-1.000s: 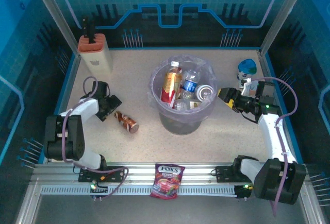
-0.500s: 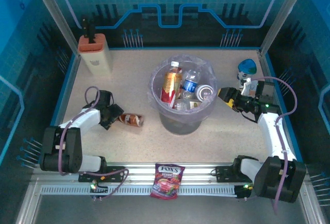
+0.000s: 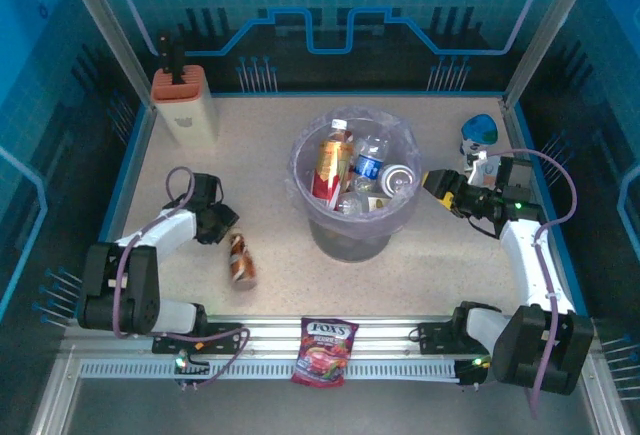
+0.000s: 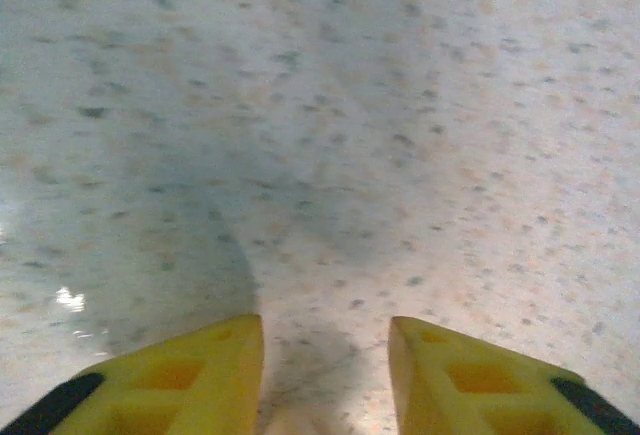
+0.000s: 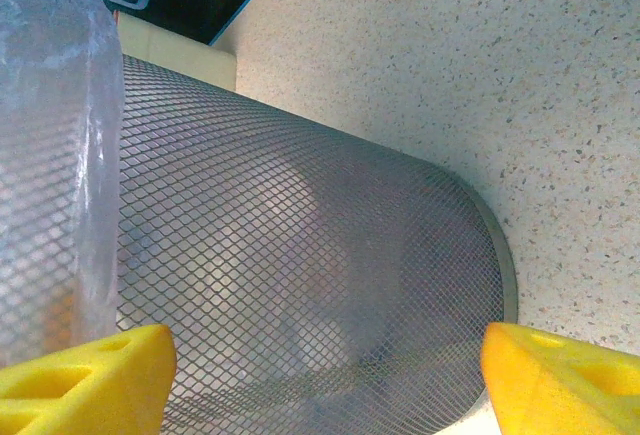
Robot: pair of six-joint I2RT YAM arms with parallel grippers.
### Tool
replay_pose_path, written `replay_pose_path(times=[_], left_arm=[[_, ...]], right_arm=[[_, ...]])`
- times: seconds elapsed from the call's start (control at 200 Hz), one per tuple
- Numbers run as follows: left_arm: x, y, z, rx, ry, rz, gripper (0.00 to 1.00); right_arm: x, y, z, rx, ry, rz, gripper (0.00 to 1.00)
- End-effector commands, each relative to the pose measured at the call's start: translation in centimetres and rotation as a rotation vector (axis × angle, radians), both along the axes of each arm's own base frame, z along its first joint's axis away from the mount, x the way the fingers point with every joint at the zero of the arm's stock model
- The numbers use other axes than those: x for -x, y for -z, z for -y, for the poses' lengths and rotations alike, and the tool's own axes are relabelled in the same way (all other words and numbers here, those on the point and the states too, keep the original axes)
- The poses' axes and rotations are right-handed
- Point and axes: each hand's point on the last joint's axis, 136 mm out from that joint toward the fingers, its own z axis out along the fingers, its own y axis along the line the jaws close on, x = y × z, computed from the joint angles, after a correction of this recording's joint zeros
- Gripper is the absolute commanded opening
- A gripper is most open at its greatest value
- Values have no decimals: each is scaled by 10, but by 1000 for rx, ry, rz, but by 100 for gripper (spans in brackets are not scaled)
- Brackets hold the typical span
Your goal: Put the plastic bottles in the bin
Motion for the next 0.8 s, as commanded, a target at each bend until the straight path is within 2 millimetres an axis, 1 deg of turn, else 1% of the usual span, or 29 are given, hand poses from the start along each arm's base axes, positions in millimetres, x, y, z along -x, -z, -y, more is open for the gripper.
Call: replay_pose_path(times=[0.0, 0.14, 0.195, 0.24, 0.27, 0.33, 0.37, 0.41, 0.43, 0.455, 0.5, 0.53, 0.6, 0.655, 0.7, 0.795], left_arm=[[-21, -18, 12, 56, 20, 89, 35], [-29, -24, 19, 77, 39, 101, 34], [-28, -28, 23, 68, 74, 96, 36], [-24, -35, 22, 41, 113, 85, 39], [-24, -44, 22, 15, 161, 99, 42], [-18, -63, 24, -43, 277, 103, 55], [-10, -75, 26, -85, 357, 94, 66], [1, -87, 28, -131, 423, 71, 81], [7, -92, 26, -156, 439, 54, 87], [17, -97, 22, -191, 439, 23, 91], [32, -106, 10, -238, 396, -18, 94], [43, -110, 5, -249, 368, -33, 99], [65, -117, -5, -262, 300, -47, 99], [80, -117, -9, -250, 238, -58, 99], [89, -112, -9, -226, 198, -55, 99], [106, -92, -15, -211, 107, -80, 99]], right_arm=[[2, -8, 0, 6, -7, 26, 81], [2, -8, 0, 6, -6, 26, 81], [2, -10, 0, 8, -5, 29, 81], [3, -11, 1, 15, -3, 29, 81], [3, -11, 1, 19, -2, 26, 81], [3, -12, 1, 24, -3, 27, 81], [3, -12, 2, 26, -3, 27, 81], [3, -13, 2, 25, -5, 28, 81], [3, -13, 1, 23, -6, 26, 81], [2, -13, 1, 24, -6, 28, 81], [2, -13, 1, 24, -8, 27, 81], [2, -14, 1, 23, -9, 28, 81], [2, -15, 1, 20, -9, 30, 81], [1, -15, 0, 19, -12, 30, 81], [0, -15, 1, 22, -14, 29, 81], [-3, -16, 1, 23, -24, 29, 81]])
